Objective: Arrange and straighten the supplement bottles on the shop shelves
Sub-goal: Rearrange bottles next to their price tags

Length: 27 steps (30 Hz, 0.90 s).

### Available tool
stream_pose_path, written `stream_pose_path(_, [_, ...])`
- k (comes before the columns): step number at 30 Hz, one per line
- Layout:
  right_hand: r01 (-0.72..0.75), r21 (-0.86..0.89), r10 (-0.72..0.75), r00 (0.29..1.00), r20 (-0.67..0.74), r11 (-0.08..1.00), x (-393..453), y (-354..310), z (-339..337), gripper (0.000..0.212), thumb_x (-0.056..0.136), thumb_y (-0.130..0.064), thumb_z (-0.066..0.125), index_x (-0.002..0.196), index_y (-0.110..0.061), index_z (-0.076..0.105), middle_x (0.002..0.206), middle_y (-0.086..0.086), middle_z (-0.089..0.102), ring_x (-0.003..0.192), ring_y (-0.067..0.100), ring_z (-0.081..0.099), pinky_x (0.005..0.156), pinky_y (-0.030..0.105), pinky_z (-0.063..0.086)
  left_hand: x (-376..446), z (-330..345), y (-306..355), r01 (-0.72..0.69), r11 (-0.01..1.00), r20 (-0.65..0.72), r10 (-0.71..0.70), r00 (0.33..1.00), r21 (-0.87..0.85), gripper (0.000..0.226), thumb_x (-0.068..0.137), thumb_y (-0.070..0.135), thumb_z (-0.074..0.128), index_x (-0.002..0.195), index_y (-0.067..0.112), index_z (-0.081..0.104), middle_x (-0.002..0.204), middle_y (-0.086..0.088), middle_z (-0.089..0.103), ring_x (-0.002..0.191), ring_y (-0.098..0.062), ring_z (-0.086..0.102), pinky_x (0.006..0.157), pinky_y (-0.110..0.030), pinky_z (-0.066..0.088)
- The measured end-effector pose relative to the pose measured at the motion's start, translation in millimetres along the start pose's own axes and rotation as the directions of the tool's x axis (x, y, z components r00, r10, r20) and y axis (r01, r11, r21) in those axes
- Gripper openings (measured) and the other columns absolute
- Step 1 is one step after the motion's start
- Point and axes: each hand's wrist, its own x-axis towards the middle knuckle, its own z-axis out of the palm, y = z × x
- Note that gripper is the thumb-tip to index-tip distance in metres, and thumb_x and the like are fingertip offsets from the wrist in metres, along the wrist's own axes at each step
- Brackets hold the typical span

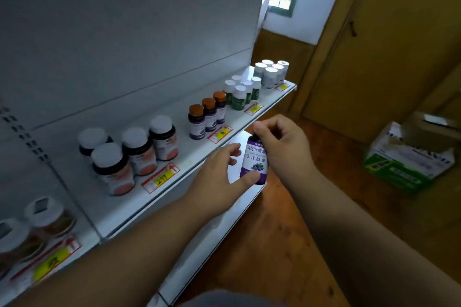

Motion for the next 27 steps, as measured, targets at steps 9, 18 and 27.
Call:
stream_pose_path(9, [0.026,0.033,-0.027,0.998,0.058,0.999,142.1,39.2,-0.5,0.017,0.086,-0.039,0.068,0.082,-0.023,0.063,0.077,-0.008,0.067,0.068,0.003,0.064,0.053,0.012,0.047,148.5,18.6,-11.7,-0.006,0.998,-0.027,0.008,1.0,0.07,0.081,0.069,0.071,0.047,0.139,0.032,0.038,0.128,0.014,0.047,0.11,0.002,0.048,0.091,-0.026,0.044])
stream_pose_path(18, [0.222,0.216,-0.293,0.871,0.394,0.951,291.4,43.6,73.0,0.014,0.086,-0.038,0.066,0.083,-0.026,0.062,0.075,-0.014,0.067,0.071,-0.003,0.063,0.059,0.011,0.047,198.3,4.6,-38.3,0.18,0.949,-0.649,0.033,0.76,0.258,0.051,0.094,0.046,0.033,0.114,0.005,0.057,0.103,-0.003,0.056,0.095,-0.015,0.051,0.081,-0.022,0.036])
stream_pose_path(27, [0.353,0.362,-0.505,0.565,0.652,0.863,314.0,17.6,152.5,0.014,0.086,-0.042,0.062,0.084,-0.03,0.058,0.081,-0.017,0.061,0.077,-0.008,0.057,0.061,0.003,0.04,180.9,12.5,-52.0,0.564,0.527,-0.72,0.142,0.679,0.635,0.019,0.079,0.014,0.064,0.097,0.008,0.069,0.103,-0.01,0.064,0.093,-0.03,0.059,0.083,-0.034,0.041])
